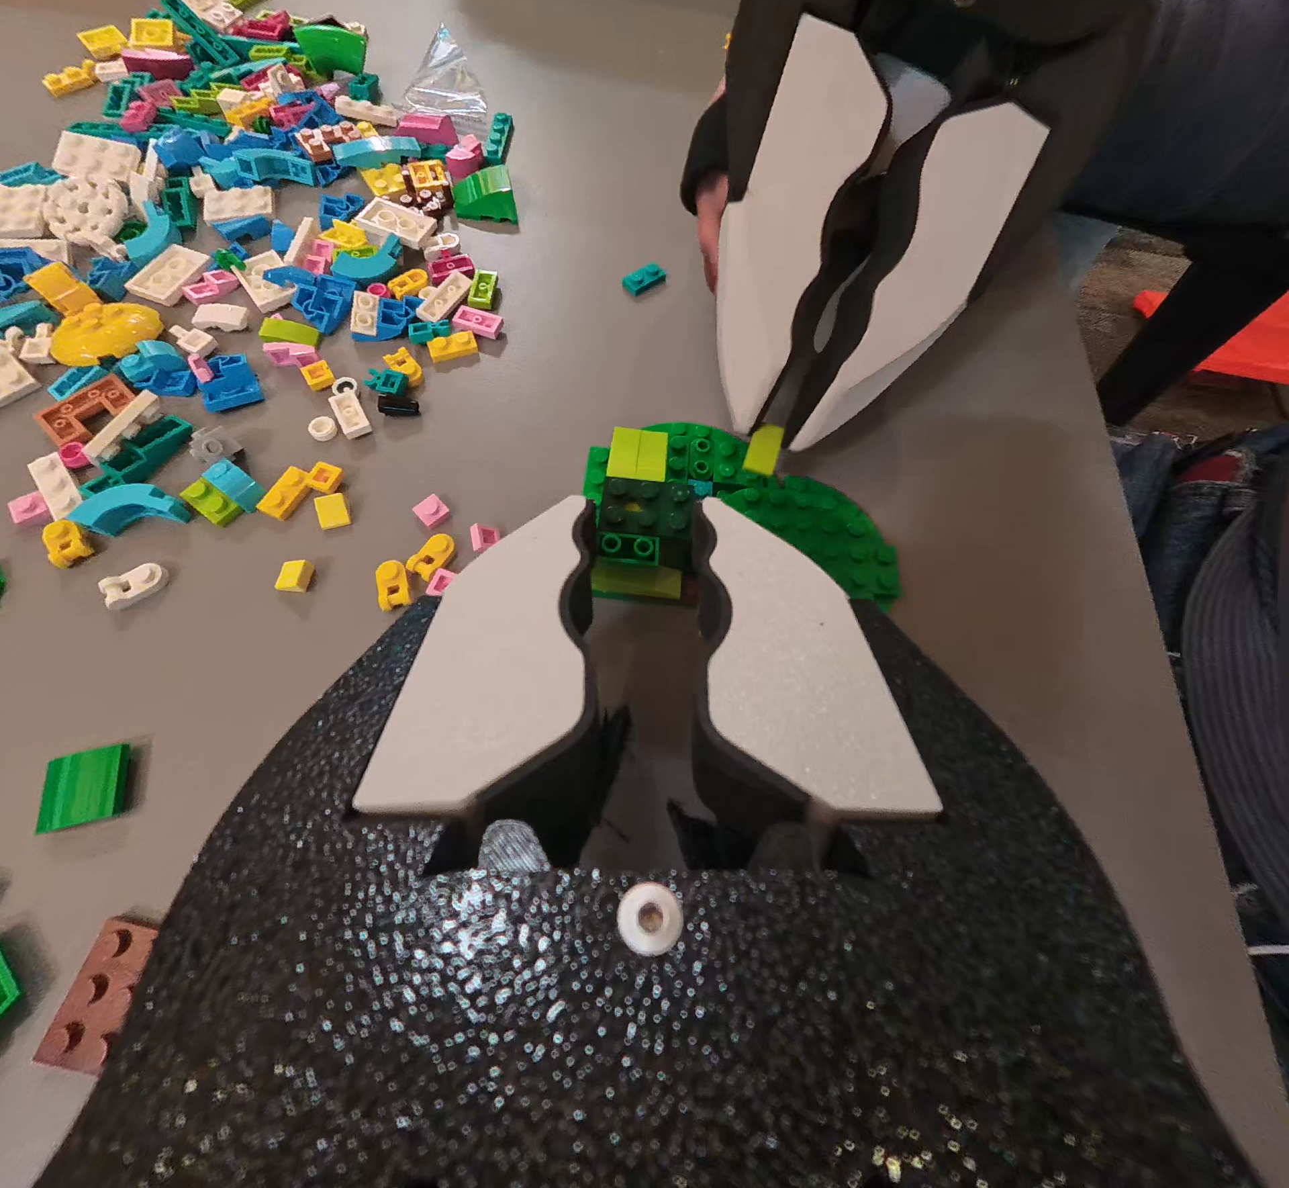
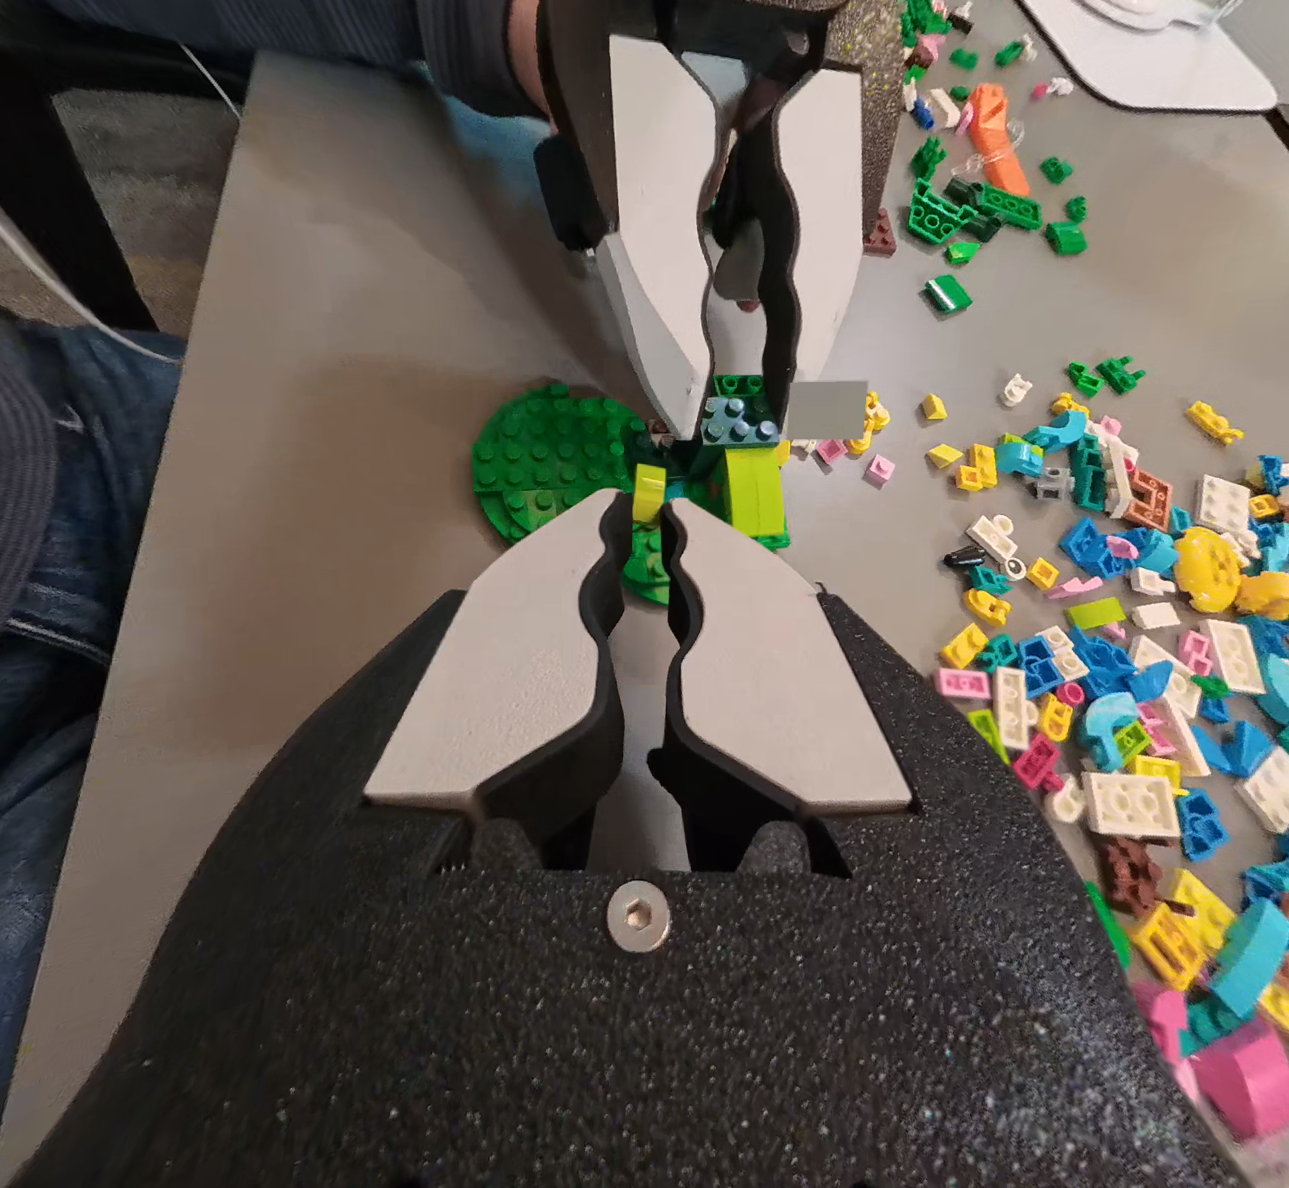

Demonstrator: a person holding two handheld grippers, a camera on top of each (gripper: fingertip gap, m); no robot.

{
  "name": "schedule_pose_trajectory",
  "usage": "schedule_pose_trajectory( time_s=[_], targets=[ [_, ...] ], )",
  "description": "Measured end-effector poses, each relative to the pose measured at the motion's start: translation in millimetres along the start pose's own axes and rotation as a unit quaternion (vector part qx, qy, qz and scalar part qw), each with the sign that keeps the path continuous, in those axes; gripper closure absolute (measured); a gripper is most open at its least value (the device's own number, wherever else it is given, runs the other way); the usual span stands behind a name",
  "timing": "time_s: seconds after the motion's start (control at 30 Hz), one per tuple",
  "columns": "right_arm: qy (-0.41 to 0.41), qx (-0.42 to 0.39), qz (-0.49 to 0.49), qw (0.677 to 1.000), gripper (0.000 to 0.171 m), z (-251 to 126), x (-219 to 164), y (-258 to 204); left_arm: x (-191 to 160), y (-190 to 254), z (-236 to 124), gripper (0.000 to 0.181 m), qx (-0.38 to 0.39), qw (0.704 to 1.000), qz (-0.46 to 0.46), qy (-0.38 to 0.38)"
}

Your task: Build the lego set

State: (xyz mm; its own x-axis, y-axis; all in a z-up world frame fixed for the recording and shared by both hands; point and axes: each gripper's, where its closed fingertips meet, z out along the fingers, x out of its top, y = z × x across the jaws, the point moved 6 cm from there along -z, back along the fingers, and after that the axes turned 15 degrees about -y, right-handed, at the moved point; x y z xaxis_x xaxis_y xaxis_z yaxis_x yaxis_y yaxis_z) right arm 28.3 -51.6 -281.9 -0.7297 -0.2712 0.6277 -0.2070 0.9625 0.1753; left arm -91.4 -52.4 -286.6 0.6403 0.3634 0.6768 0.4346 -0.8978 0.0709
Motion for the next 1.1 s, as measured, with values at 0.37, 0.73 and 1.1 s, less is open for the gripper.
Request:
schedule_pose_trajectory(
  time_s=[0.37, 0.73, 1.1],
  targets=[
    [-0.085, 0.017, -0.023, 0.996, 0.164, 13.9, 8.9, 4.3, 0.0, 1.6, 0.2, 0.157, -0.009, 1.0, 0.005, -0.001],
    [-0.118, 0.011, -0.034, 0.992, 0.164, 19.2, 13.8, 2.6, -0.2, 3.5, 0.2, 0.157, -0.012, 1.0, 0.015, -0.002],
    [-0.126, -0.016, -0.035, 0.991, 0.163, 17.6, 13.4, 1.5, -0.4, 3.3, 0.1, 0.157, -0.012, 1.0, 0.014, -0.002]
  ],
)
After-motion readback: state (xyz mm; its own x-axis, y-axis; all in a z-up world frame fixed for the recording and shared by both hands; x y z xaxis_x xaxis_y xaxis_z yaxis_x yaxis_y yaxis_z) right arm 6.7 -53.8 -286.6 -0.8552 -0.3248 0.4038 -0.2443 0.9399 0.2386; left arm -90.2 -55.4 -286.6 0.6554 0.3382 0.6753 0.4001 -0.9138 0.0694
